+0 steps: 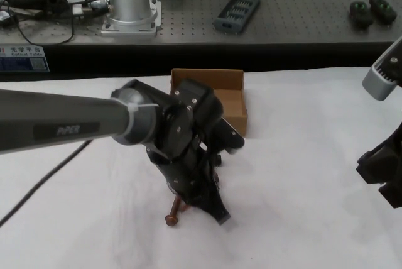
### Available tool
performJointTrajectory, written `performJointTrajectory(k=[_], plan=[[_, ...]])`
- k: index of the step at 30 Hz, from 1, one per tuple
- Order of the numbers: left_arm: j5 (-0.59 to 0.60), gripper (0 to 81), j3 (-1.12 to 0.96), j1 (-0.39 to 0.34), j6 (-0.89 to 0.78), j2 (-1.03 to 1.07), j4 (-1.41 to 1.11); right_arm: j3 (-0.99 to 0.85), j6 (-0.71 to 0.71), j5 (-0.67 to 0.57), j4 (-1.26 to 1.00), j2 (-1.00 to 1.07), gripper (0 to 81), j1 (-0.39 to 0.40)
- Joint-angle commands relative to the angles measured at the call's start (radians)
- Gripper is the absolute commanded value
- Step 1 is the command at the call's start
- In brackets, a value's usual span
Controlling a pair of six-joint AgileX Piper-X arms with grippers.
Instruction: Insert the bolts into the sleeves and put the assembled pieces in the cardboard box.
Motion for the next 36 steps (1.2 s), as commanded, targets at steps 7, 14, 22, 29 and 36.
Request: performJointTrajectory(k=[7, 14, 22, 29, 36], plan=[[-0.006, 0.6, -0.01, 0.003, -0.19, -0.172, -0.044, -0.002, -0.008, -0.06, -0.005, -0.014, 1.9, -0.006], [0.147, 0.6, 0.061, 0.033, -0.378, -0.285, -0.151, -0.002, -0.008, -0.197, -0.015, -0.014, 1.9, 0.005], [0.359, 0.6, 0.328, 0.131, -0.673, -0.467, -0.599, -0.002, 0.079, -0.387, -0.199, -0.014, 1.9, 0.013], [0.506, 0.6, 0.418, 0.178, -0.849, -0.57, -0.945, 0.073, 0.212, -0.548, -0.528, -0.014, 1.9, 0.014], [0.622, 0.6, 0.416, 0.178, -0.967, -0.573, -1.006, 0.149, 0.379, -0.642, -0.797, 0.042, 1.9, 0.014]])
